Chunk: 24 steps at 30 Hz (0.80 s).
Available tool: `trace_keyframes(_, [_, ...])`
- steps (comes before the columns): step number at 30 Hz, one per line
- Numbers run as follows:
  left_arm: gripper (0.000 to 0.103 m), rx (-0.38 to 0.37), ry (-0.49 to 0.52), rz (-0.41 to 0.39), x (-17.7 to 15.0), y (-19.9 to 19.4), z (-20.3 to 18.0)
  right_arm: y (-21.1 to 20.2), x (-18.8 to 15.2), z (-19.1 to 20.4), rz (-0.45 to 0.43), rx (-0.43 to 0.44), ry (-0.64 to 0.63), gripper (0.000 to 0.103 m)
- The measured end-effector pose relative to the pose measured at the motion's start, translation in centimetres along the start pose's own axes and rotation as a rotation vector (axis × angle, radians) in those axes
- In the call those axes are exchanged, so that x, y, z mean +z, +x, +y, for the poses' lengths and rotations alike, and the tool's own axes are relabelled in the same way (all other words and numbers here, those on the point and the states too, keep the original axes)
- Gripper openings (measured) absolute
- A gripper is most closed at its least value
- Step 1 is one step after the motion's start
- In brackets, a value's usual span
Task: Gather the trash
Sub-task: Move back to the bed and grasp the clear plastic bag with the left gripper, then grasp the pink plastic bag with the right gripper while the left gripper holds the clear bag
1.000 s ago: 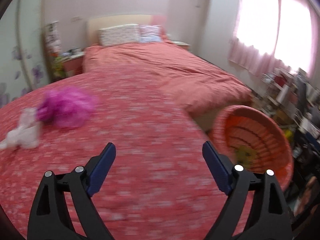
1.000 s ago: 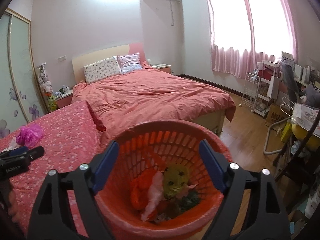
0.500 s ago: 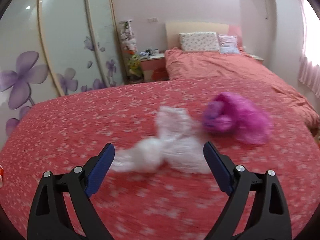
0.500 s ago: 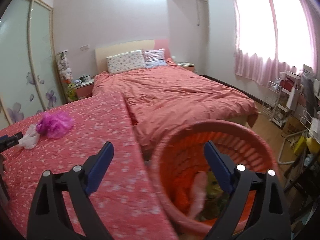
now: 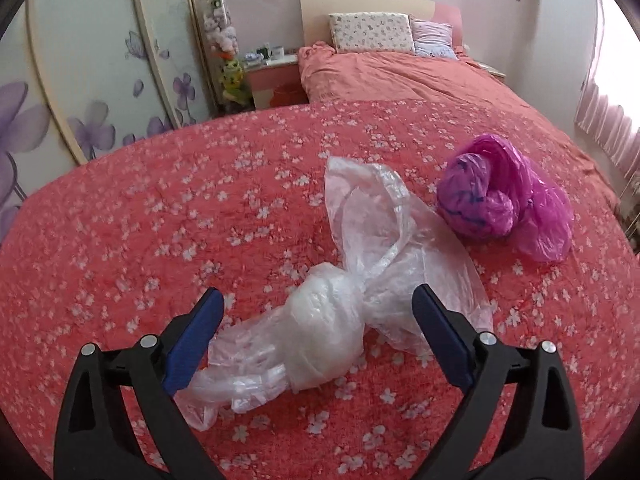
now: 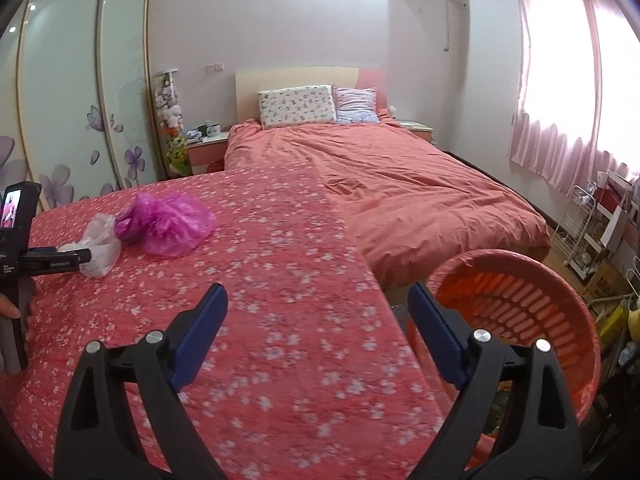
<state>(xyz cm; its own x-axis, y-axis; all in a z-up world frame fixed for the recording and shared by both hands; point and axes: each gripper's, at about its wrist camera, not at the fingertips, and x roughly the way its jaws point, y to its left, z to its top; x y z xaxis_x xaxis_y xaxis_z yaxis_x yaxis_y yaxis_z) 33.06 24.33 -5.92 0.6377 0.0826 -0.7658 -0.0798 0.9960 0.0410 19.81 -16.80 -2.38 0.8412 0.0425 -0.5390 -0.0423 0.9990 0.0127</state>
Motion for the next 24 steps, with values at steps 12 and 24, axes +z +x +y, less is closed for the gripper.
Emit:
trace_keyframes(12, [0.033, -0.118, -0.085, -0.013, -0.6, -0.6, 2.4, 2.3, 1.6, 7.3, 0.004, 0.109, -0.077, 0.090])
trace_keyframes(24, [0.033, -0.037, -0.163, -0.117, -1.3, -4.5, 7.6, 10.8, 6.3, 17.6, 0.075, 0.218, -0.080, 0.089])
